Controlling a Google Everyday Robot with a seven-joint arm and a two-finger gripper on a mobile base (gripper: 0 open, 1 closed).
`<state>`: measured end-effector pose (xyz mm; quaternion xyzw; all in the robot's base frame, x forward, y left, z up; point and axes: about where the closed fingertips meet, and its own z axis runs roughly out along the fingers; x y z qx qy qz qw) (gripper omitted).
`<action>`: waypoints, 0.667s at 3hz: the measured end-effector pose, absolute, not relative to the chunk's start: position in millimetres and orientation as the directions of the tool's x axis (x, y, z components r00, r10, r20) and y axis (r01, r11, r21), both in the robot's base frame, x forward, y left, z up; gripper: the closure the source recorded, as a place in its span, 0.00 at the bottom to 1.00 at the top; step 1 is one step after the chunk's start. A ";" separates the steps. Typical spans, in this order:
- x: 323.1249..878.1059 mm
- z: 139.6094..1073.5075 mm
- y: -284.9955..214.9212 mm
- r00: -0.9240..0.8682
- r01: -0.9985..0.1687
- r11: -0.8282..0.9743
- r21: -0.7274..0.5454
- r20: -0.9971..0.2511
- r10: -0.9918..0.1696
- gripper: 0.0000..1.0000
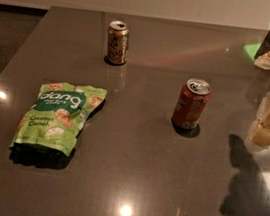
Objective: Move coke can near green rice chip bag
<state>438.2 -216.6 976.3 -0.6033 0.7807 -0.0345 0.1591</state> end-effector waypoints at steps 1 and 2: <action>438.3 976.3 -216.5 -0.222 -0.931 0.270 -0.246 -0.207 -0.953 0.00; 450.4 974.2 -210.1 -0.236 -0.917 0.296 -0.268 -0.234 -0.943 0.00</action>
Offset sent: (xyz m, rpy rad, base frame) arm 0.0293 0.0139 -0.0103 0.0504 -0.0499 -0.0510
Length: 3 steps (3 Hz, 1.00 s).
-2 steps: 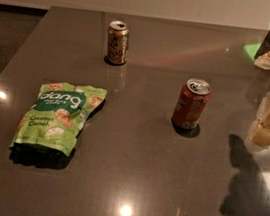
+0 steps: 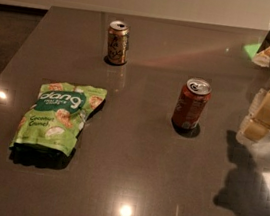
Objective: Move coke can near green rice chip bag
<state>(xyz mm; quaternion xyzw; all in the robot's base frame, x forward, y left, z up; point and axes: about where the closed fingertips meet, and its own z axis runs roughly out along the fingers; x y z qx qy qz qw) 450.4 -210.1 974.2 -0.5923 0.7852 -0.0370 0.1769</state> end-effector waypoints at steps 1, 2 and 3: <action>476.6 961.2 -191.4 -0.252 -0.899 0.338 -0.277 -0.305 -0.919 0.00; 491.5 949.1 -167.0 -0.239 -0.906 0.343 -0.249 -0.368 -0.899 0.00; 502.7 933.1 -150.4 -0.225 -0.917 0.334 -0.220 -0.409 -0.885 0.00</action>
Offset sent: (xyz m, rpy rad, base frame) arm 0.0585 0.0686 -0.0397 0.2208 -0.0168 0.0008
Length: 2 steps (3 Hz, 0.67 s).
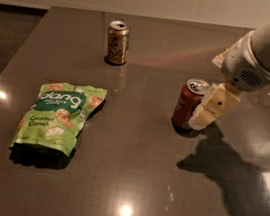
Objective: Move coke can near green rice chip bag
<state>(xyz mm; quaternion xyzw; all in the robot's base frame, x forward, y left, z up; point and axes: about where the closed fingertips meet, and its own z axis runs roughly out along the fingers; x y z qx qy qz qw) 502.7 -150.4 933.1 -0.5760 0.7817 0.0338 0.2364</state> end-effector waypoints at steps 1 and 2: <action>511.7 920.9 -143.3 -0.217 -0.923 0.332 -0.197 -0.447 -0.868 0.00; 516.7 913.1 -136.6 -0.206 -0.929 0.322 -0.182 -0.471 -0.858 0.19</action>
Offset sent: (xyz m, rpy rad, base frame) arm 0.0188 0.0172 -0.0267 0.0987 0.0201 0.0389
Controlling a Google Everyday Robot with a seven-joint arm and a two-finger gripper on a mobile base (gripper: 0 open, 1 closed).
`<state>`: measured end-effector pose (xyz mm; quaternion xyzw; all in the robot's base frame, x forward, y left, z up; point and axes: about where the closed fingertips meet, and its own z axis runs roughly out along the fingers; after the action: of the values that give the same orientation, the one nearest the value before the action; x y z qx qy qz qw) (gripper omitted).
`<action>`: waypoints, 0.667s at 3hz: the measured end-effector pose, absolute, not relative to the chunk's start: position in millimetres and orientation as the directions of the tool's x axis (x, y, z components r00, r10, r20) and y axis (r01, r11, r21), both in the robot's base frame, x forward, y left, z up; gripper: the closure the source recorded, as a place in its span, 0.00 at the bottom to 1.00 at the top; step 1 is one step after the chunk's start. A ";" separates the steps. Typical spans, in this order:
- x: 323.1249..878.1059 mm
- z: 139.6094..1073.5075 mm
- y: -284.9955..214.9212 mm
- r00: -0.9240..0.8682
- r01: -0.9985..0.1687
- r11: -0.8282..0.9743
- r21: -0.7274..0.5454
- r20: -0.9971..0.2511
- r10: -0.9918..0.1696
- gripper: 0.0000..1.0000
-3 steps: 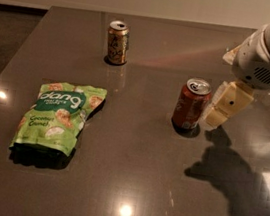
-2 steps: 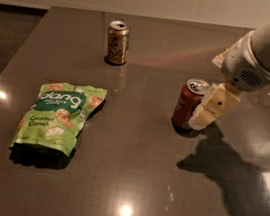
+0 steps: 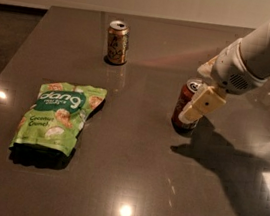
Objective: Move coke can near green rice chip bag
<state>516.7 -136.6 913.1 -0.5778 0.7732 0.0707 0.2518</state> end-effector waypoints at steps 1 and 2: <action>516.1 912.6 -132.7 -0.192 -0.934 0.309 -0.179 -0.477 -0.858 0.43; 512.1 918.6 -113.1 -0.145 -0.951 0.257 -0.173 -0.484 -0.863 0.73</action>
Offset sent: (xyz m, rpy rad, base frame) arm -0.0032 0.0251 0.0068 0.0141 0.0072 0.0821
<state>512.1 -113.1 918.6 -0.6032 0.7517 0.0869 0.2520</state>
